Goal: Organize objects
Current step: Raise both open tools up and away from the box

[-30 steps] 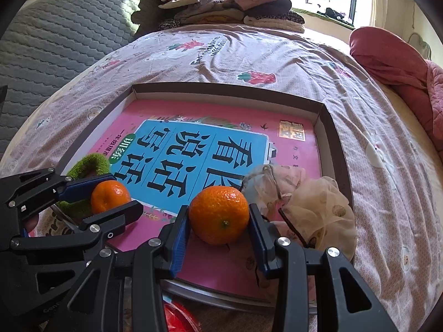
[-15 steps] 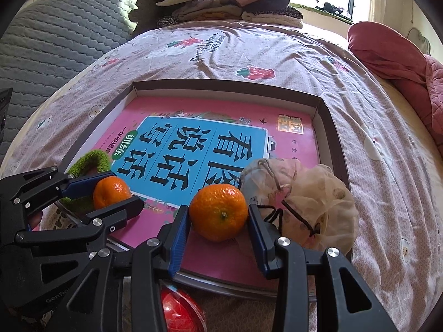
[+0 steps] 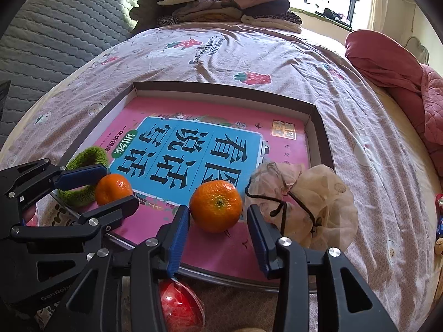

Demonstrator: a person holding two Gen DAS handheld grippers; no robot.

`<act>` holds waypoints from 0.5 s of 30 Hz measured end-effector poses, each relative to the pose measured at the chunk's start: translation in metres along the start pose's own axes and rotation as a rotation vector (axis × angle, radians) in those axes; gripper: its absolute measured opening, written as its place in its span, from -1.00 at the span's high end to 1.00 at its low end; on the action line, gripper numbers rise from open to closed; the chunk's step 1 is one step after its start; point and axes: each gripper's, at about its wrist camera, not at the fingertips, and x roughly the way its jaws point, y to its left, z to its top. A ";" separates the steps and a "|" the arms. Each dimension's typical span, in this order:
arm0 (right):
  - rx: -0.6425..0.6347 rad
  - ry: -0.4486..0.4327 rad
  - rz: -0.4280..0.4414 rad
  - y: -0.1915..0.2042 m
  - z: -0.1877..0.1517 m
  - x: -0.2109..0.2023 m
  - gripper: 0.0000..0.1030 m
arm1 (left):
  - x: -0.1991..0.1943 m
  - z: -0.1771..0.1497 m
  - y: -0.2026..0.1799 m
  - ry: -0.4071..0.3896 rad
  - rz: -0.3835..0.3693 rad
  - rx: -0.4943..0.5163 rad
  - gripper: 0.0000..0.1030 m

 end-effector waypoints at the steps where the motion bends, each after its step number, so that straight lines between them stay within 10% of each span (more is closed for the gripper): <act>1: 0.001 -0.003 -0.002 0.000 0.000 -0.001 0.16 | -0.001 0.000 0.000 -0.003 0.000 -0.001 -0.04; 15: 0.016 -0.041 -0.006 0.002 0.002 -0.025 0.11 | -0.032 0.001 0.003 -0.059 0.020 -0.023 -0.18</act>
